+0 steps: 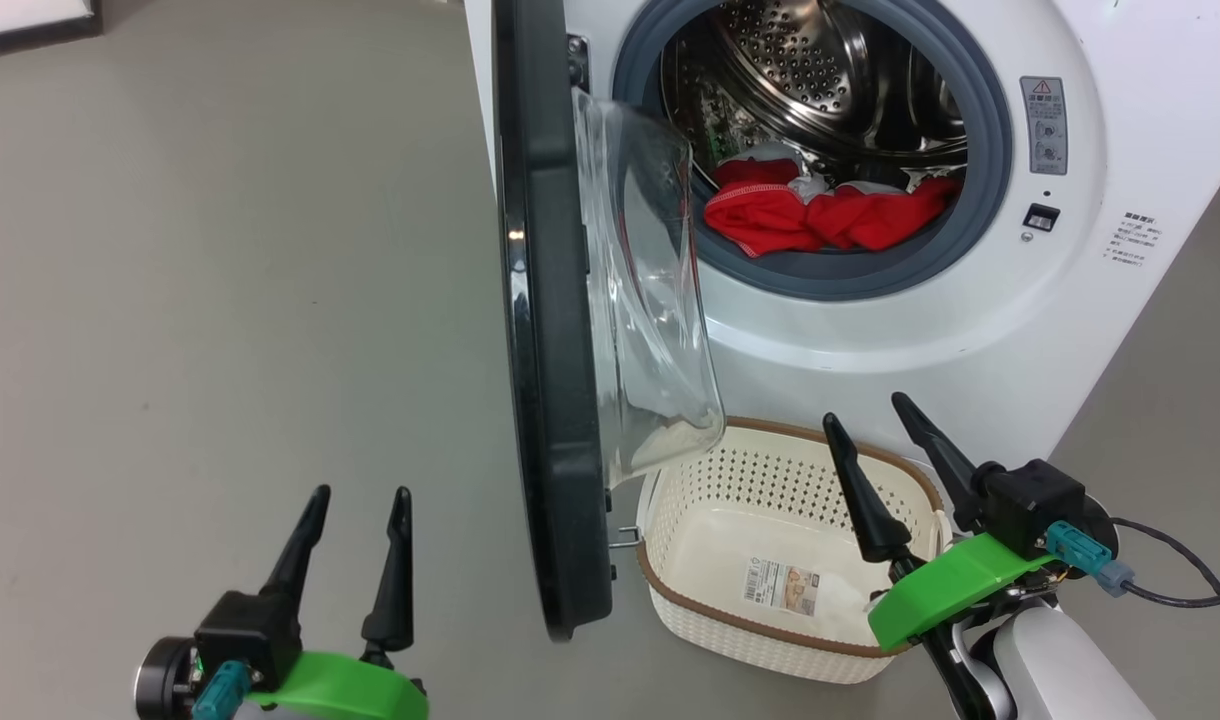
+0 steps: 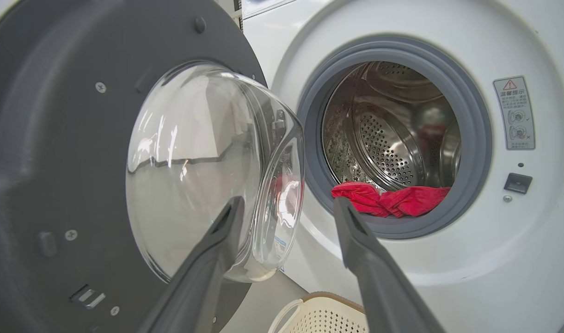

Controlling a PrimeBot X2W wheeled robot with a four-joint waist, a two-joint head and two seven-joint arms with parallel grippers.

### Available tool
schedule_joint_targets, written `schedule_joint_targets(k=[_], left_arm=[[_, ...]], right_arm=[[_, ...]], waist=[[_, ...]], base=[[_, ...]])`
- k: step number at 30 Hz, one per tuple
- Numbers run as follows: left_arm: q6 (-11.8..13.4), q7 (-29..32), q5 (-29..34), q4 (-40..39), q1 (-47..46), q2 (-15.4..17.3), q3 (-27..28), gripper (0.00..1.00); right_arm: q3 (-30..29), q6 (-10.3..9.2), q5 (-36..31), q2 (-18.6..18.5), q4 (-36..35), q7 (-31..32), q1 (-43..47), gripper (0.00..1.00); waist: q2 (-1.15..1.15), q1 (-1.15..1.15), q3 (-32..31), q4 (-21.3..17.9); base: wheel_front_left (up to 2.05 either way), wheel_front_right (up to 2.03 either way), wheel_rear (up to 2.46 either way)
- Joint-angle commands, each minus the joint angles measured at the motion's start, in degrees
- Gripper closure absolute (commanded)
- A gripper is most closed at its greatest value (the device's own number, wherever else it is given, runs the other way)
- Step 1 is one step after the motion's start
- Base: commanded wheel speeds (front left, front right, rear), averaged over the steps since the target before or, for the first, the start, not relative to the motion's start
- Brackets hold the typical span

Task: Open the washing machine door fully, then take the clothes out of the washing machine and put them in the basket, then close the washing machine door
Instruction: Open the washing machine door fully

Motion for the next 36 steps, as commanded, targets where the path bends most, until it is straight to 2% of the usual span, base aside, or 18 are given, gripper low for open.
schedule_joint_targets(k=[1, 10, 11, 12, 13, 19, 29, 36], left_arm=[[0.53, -0.07, -0.72, -1.14, -1.36, 1.05, 1.52, 0.0], [0.68, -0.03, -1.02, -0.81, -1.58, 1.29, 1.02, 0.0], [0.63, -0.05, -1.06, -0.84, -1.63, 1.33, 0.94, 0.15], [0.65, -0.08, -1.08, -0.92, -1.72, 1.33, 0.89, 0.45], [0.61, -0.11, -1.3, -1.05, -1.84, 1.24, 0.86, 1.0], [0.97, -0.6, -1.75, -4.47, -3.1, 0.79, 1.1, 1.0], [-0.75, -0.86, -3.84, -15.67, -7.9, -0.3, 2.75, 1.0], [-2.81, -0.88, -3.52, -21.24, -10.68, -0.8, -0.76, 1.0]], right_arm=[[0.77, 0.36, 0.44, 0.31, -1.65, -0.37, -0.08, 0.0], [0.99, 0.36, 1.05, 0.31, -1.58, -0.37, -0.29, 0.0], [1.05, 0.36, 1.07, 0.31, -1.55, -0.37, -0.35, 0.0], [1.08, 0.36, 1.13, 0.31, -1.53, -0.37, -0.42, 0.0], [1.14, 0.36, 1.19, 0.31, -1.51, -0.37, -0.48, 0.0], [1.2, 0.36, 1.73, 0.31, -1.47, -0.37, -0.61, 0.0], [1.07, 0.36, 1.66, 0.31, -1.18, -0.37, -0.68, 0.0], [1.18, 0.36, 1.8, 0.31, -1.09, -0.37, -0.5, 0.0]], waist=[[0.0, 0.0, 0.07, 0.02], [0.0, 0.0, 0.4, 0.11], [0.0, 0.0, 0.43, 0.13], [0.0, 0.0, 0.47, 0.14], [0.0, 0.0, 0.51, 0.16], [0.0, 0.0, 0.62, 0.2], [0.0, 0.0, 0.64, 0.07], [0.0, 0.0, 0.65, -0.1]], base=[[0.0, 0.0, 0.0], [0.0, 0.0, 0.0], [0.0, 0.0, 0.0], [0.0, 0.0, 0.0], [0.0, 0.0, 0.0], [0.0, 0.0, 0.0], [0.0, 0.0, 0.0], [0.0, 0.0, 0.0]])
